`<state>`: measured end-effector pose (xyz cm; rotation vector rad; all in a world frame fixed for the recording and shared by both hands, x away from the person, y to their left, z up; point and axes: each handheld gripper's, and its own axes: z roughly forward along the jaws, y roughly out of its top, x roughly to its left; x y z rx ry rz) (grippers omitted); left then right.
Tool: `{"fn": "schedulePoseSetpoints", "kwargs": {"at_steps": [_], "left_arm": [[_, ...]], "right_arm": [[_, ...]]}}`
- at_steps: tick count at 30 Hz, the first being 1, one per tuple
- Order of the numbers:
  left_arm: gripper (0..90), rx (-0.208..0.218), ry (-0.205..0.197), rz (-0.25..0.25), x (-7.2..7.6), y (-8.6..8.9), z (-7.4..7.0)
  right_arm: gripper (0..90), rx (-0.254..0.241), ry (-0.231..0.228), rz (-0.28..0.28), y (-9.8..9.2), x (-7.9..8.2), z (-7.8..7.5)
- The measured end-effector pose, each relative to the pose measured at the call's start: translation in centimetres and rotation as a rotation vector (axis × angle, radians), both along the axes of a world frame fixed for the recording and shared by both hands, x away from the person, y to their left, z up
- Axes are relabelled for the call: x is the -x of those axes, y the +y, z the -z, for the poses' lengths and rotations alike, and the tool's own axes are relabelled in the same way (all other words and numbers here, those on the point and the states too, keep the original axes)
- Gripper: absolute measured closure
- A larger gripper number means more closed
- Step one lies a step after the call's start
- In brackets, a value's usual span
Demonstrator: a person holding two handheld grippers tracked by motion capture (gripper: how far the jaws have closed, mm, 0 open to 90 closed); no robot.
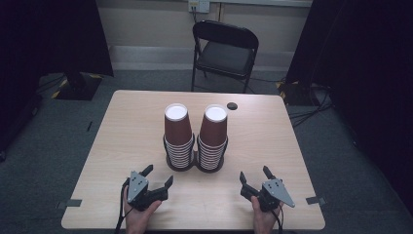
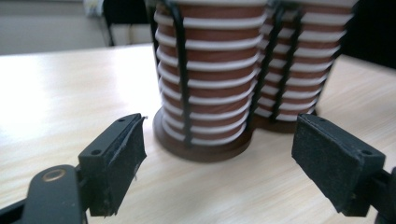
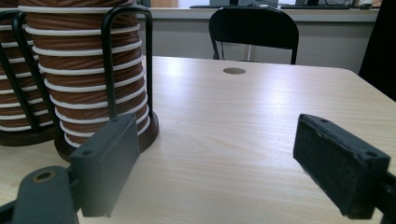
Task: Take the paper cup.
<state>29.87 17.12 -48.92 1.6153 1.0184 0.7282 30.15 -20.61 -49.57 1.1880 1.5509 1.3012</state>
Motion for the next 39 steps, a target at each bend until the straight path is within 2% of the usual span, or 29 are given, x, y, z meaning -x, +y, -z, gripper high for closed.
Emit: {"fn": "schedulePoseSetpoints", "kwargs": {"at_steps": [2,3,6,7,8,9,15,18,19,22,23,26,28,31,39], "left_arm": [[22.9,0.017,-0.007,0.01,0.0,0.0,-0.1],[22.3,0.043,-0.017,0.028,0.1,-0.2,-0.3],[21.2,0.036,-0.025,0.038,0.2,-0.2,-0.6],[20.0,0.052,-0.03,0.069,0.3,-0.1,-0.9],[18.8,0.052,-0.03,0.069,0.3,-0.1,-0.9],[18.3,0.062,-0.041,0.098,0.3,-0.1,-1.0],[16.4,0.065,-0.042,0.113,0.3,-0.4,-1.4],[16.7,0.067,-0.045,0.133,0.3,-0.5,-1.8],[17.9,0.073,-0.05,0.157,0.2,-0.6,-2.0],[18.1,0.076,-0.053,0.156,0.2,-0.7,-2.2],[18.0,0.084,-0.048,0.181,0.1,-0.9,-2.3],[15.6,0.072,-0.05,0.197,0.1,-1.1,-2.5],[16.0,0.08,-0.051,0.229,0.0,-1.5,-2.8],[16.5,0.065,-0.055,0.238,-0.1,-1.8,-3.0],[18.8,0.06,-0.065,0.283,-0.8,-2.9,-4.3]], "right_arm": [[13.5,0.002,-0.001,0.0,0.0,0.0,0.0],[13.5,-0.001,0.001,-0.006,0.0,0.0,0.0],[13.5,0.001,0.002,-0.009,0.0,0.0,0.0],[13.5,0.002,0.004,-0.008,0.0,-0.1,0.0],[13.5,0.002,0.004,-0.008,0.0,-0.1,0.0],[13.5,-0.003,0.01,-0.013,-0.1,-0.1,0.0],[13.6,-0.005,0.016,-0.022,-0.1,-0.2,0.0],[13.6,-0.031,0.032,-0.042,-0.4,-0.2,0.0],[13.6,-0.033,0.034,-0.048,-0.4,-0.2,0.0],[13.6,-0.017,0.043,-0.049,-0.3,-0.3,-0.1],[13.6,-0.014,0.042,-0.049,-0.3,-0.3,-0.1],[13.7,-0.018,0.042,-0.052,-0.3,-0.3,-0.1],[13.7,-0.022,0.042,-0.058,-0.4,-0.3,-0.1],[13.7,-0.022,0.04,-0.058,-0.3,-0.2,-0.1],[13.7,-0.025,0.04,-0.061,-0.4,-0.2,-0.1]]}}
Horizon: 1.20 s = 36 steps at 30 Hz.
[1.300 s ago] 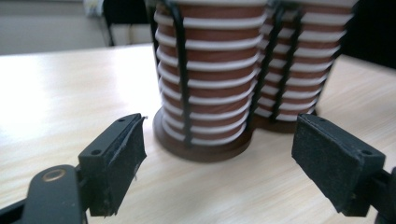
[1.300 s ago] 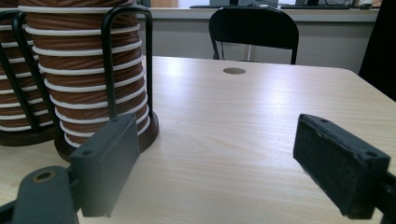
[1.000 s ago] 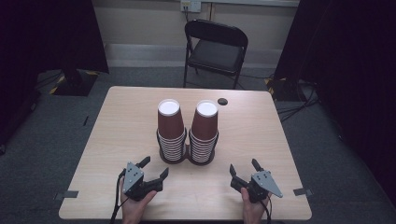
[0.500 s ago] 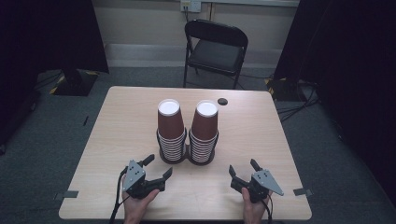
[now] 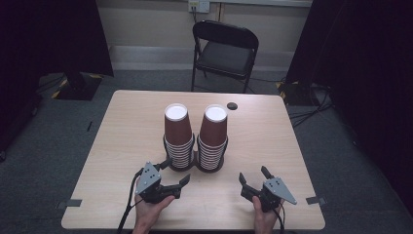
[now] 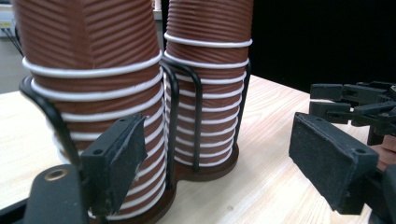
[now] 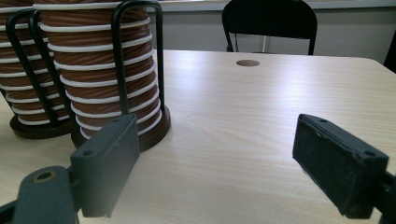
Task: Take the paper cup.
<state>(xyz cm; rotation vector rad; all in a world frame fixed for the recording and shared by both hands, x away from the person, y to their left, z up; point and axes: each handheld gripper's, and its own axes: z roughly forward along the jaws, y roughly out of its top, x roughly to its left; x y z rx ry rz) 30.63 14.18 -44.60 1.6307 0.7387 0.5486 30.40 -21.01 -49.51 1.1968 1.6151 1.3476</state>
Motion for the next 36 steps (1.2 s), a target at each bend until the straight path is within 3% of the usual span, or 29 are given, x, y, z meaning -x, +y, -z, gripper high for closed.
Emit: {"fn": "schedulePoseSetpoints", "kwargs": {"at_steps": [15,21,29,36], "left_arm": [[21.7,-0.013,-0.018,0.044,-0.3,-1.2,-1.2],[21.9,-0.032,-0.044,0.051,-0.6,-2.0,-2.4],[21.9,-0.019,-0.05,0.066,-1.1,-2.4,-3.4],[23.1,-0.034,-0.071,0.074,-1.3,-3.1,-4.1]], "right_arm": [[14.1,-0.009,-0.001,-0.012,0.0,0.1,0.0],[14.5,-0.015,0.002,-0.018,-0.1,0.1,0.0],[14.7,-0.019,0.001,-0.017,-0.1,0.1,0.0],[14.7,-0.018,-0.001,-0.013,-0.1,0.1,0.0]]}}
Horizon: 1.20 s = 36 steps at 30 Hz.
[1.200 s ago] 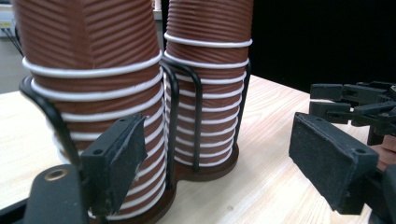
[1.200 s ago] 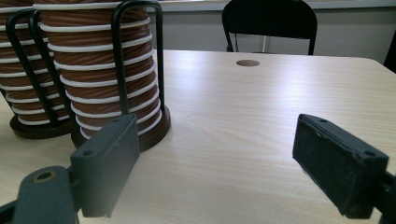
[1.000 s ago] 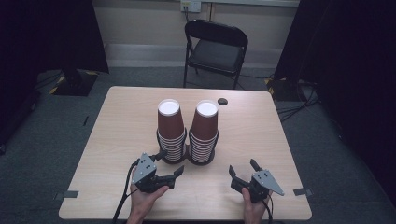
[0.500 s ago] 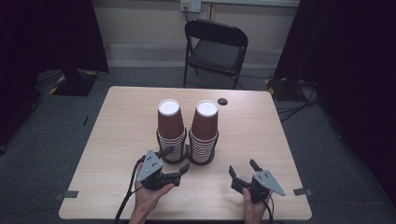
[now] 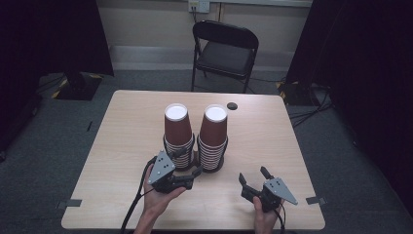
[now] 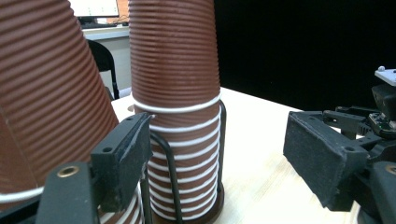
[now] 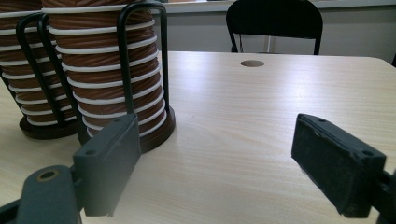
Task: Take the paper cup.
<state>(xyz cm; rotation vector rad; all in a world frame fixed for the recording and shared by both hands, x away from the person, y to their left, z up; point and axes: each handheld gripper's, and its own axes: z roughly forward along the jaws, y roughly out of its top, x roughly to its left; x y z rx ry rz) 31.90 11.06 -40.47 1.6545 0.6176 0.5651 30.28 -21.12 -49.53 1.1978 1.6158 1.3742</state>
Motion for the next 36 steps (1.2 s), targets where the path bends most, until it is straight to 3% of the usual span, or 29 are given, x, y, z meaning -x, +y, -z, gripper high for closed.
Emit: {"fn": "schedulePoseSetpoints", "kwargs": {"at_steps": [11,19,29,33,36], "left_arm": [[23.1,-0.005,-0.028,-0.003,-0.5,-0.8,-1.5],[21.5,0.019,-0.021,0.002,-1.2,-1.2,-2.3],[21.3,0.042,-0.041,0.002,-1.9,-2.0,-3.9],[21.3,0.058,-0.05,-0.01,-2.3,-2.4,-4.7],[21.3,0.041,-0.054,-0.032,-2.7,-2.9,-5.5]], "right_arm": [[14.9,-0.001,-0.002,0.001,0.0,0.0,0.0],[15.0,-0.003,0.001,0.002,0.0,0.0,0.0],[15.1,-0.007,0.002,0.001,-0.1,0.0,0.0],[15.1,-0.007,0.001,0.001,-0.1,0.0,0.0],[15.1,-0.006,0.001,0.001,-0.1,0.0,0.0]]}}
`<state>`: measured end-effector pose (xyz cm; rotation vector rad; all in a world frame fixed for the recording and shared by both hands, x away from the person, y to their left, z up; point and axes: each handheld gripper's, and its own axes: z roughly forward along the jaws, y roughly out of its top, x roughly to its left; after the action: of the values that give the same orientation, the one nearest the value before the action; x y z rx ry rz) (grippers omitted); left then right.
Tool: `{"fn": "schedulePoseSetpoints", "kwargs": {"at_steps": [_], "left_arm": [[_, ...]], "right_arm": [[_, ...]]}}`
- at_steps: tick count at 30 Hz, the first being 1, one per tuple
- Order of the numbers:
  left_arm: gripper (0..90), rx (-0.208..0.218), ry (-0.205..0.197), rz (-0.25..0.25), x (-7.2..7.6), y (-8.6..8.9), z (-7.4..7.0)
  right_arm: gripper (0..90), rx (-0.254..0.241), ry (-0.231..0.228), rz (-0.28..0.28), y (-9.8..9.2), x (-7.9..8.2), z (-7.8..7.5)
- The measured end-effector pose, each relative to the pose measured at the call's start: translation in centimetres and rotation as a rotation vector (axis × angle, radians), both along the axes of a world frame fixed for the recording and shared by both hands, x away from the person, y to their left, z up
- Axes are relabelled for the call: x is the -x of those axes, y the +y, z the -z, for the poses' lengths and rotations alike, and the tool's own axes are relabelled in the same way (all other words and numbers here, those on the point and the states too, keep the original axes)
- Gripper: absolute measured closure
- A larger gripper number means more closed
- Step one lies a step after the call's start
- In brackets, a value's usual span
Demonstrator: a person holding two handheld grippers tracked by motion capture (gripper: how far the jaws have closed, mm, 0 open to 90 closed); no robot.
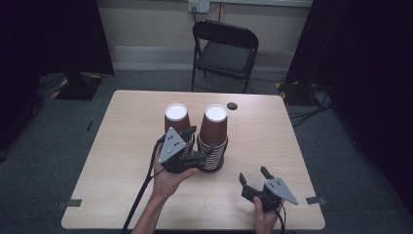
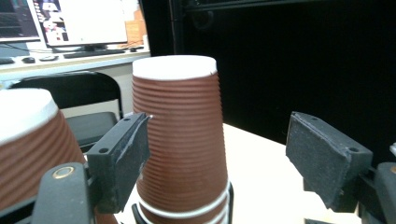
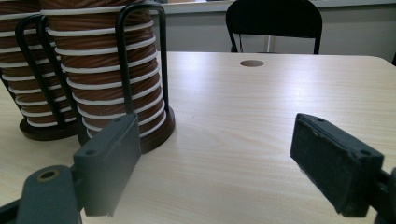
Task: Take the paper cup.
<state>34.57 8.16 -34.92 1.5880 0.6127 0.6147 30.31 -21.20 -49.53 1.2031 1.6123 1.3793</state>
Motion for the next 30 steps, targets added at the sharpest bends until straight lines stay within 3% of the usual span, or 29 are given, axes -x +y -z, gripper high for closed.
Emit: {"fn": "schedulePoseSetpoints", "kwargs": {"at_steps": [3,10,14,20,24,30], "left_arm": [[21.3,-0.018,-0.011,-0.006,-0.1,-0.3,-0.5],[21.3,0.026,0.013,-0.009,-1.4,-0.4,-1.3],[21.3,-0.032,0.004,-0.047,-1.5,-1.2,-1.9],[21.4,-0.048,0.0,-0.074,-2.3,-2.4,-2.6],[21.3,-0.023,0.024,-0.085,-3.0,-2.6,-2.9],[21.3,-0.058,0.018,-0.112,-3.4,-3.6,-4.1]], "right_arm": [[15.1,-0.002,0.001,0.002,0.0,0.0,0.0],[15.1,-0.001,0.001,0.003,0.0,0.0,0.0],[14.8,-0.003,0.0,0.003,0.0,0.0,0.0],[14.9,-0.005,-0.003,0.003,0.0,0.0,0.0],[14.9,-0.005,-0.004,0.002,0.0,0.0,0.0],[14.2,-0.009,0.001,0.003,-0.1,0.0,0.0]]}}
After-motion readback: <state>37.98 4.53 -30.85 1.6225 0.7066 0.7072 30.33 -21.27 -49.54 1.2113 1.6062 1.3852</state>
